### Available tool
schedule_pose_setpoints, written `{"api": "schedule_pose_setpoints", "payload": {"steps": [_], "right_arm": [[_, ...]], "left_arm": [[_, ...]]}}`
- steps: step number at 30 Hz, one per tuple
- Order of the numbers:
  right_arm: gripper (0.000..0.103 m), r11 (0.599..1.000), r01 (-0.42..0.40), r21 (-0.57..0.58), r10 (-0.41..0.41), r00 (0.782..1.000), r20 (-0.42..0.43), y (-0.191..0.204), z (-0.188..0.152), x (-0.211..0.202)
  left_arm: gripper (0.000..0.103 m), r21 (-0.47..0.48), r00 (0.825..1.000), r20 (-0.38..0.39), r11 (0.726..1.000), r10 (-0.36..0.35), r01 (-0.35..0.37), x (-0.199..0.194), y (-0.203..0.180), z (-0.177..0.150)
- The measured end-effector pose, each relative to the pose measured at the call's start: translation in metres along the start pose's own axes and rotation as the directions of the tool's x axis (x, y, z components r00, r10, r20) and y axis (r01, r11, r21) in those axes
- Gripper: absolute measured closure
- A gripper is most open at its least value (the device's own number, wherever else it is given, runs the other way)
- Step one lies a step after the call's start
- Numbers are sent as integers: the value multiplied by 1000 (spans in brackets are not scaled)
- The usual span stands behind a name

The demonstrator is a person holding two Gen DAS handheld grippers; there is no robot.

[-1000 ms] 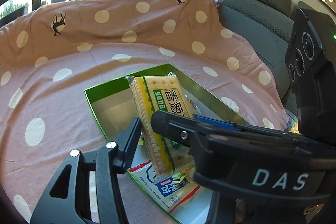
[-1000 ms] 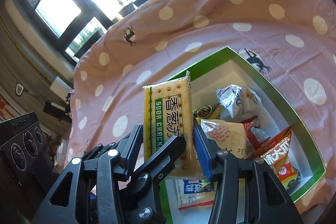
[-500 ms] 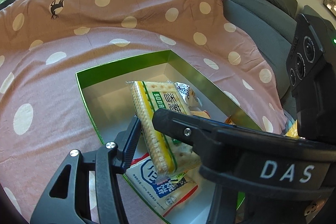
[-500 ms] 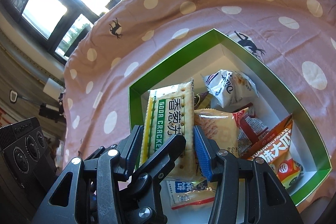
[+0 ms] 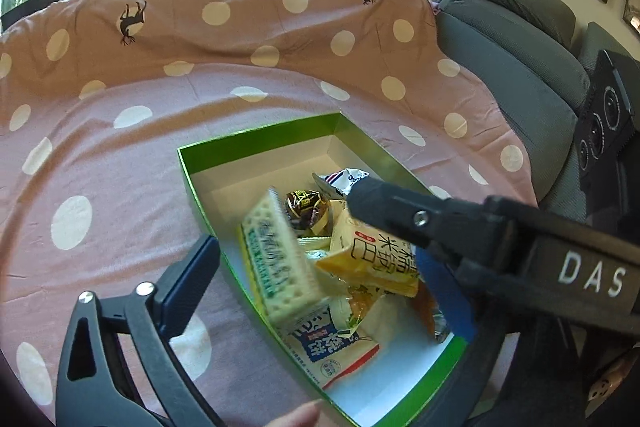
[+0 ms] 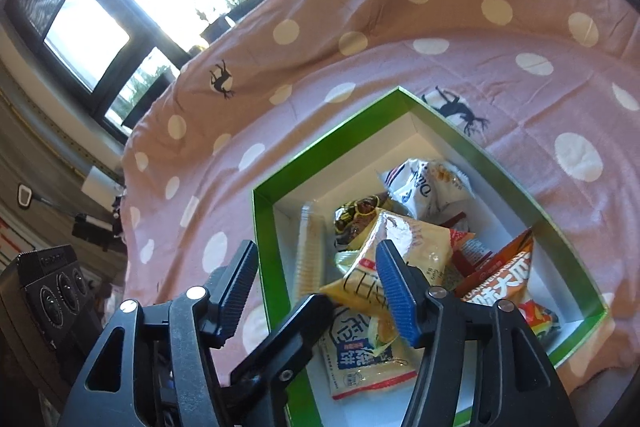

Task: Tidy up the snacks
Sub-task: 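Withdraw the open right gripper from the box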

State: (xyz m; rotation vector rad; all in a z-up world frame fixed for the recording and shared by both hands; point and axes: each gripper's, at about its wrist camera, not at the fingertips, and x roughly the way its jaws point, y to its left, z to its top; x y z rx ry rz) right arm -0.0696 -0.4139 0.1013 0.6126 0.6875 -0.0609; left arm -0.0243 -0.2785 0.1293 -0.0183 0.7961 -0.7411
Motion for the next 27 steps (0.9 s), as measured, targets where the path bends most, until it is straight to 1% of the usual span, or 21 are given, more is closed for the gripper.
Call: {"api": "schedule_pose_setpoints", "payload": {"steps": [2, 4, 6, 9, 11, 15, 19, 22, 27], "right_arm": [[26, 1000, 11, -3, -11, 999, 33, 3, 0, -11], [20, 1000, 21, -8, -21, 998, 67, 6, -1, -23], [17, 999, 45, -17, -44, 995, 85, 10, -2, -29], [16, 991, 127, -37, -123, 987, 107, 14, -4, -35], [16, 986, 163, -40, -158, 981, 112, 14, -3, -35], [16, 985, 170, -41, -166, 981, 96, 13, -3, -32], [16, 982, 180, -51, -175, 980, 91, 15, -4, -30], [16, 981, 189, -50, -184, 979, 92, 15, -4, -29], [16, 978, 201, -59, -195, 977, 90, 19, -6, -27]], "left_arm": [[1, -8, 1000, 8, 1000, 2, -2, -10, 0, 1], [1, -14, 1000, 14, 1000, 9, -9, -17, 1, 2], [1, -13, 1000, 17, 1000, 22, -22, -23, 0, 2], [1, -20, 999, 21, 999, 29, -28, -30, 1, 1], [1, -27, 999, 15, 999, 33, -33, -32, 3, 1], [1, -23, 998, 14, 998, 58, -57, -34, 5, -3], [1, -30, 999, -4, 998, 51, -51, -33, 10, -6], [1, -23, 998, -8, 998, 62, -62, -33, 10, -8], [1, -31, 998, -9, 998, 58, -58, -36, 15, -10]]}}
